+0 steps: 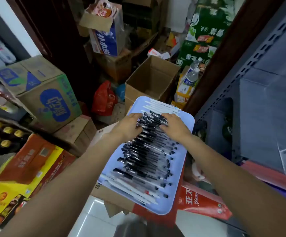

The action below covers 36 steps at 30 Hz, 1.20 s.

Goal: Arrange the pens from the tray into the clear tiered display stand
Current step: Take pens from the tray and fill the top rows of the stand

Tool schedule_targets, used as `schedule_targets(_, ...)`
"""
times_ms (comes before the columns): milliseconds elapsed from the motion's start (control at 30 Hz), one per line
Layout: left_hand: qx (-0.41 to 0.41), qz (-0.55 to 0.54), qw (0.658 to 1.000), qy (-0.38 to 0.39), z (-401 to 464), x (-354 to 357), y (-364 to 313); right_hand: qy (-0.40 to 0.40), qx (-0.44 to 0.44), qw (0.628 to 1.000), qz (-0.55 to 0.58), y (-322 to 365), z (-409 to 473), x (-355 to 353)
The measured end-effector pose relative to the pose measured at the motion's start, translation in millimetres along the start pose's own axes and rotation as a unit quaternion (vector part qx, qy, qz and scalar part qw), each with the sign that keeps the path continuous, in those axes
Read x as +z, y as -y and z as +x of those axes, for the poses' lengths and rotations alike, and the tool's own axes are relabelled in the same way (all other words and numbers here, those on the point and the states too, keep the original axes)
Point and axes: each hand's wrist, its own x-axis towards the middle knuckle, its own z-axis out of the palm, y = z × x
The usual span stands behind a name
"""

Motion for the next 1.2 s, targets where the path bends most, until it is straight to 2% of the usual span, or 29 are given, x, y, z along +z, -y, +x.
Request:
schedule_targets(167,-0.025,0.035,0.999,0.030,11.9,4.3,8.6,0.022,0.006,0.999,-0.031,-2.9,13.5,3.4)
schedule_targets(467,-0.058,-0.056,0.996,-0.031,15.9,4.9,10.5,0.120,-0.005,0.993,-0.013,-0.1,18.5,-6.2)
schedule_targets(700,-0.079,-0.134,0.985,-0.070,12.2,4.5,6.4,0.072,-0.014,0.996,0.046,-4.8,12.5,-2.9)
schedule_targets(867,-0.101,-0.196,0.970,-0.101,8.9,5.0,5.6,0.021,-0.033,0.999,-0.026,-0.7,8.3,-10.0)
schedule_targets(967,-0.112,-0.237,0.959,-0.105,7.4,4.8,5.5,0.014,-0.032,0.999,-0.031,3.1,3.7,-12.9)
schedule_targets(1067,-0.127,-0.303,0.938,-0.112,6.9,0.0,0.2,-0.003,-0.032,0.999,0.035,6.3,-2.9,-14.3)
schedule_targets(1200,-0.138,-0.380,0.906,-0.129,7.8,-17.3,-23.8,-0.045,-0.028,0.977,0.209,19.7,-16.3,-30.7)
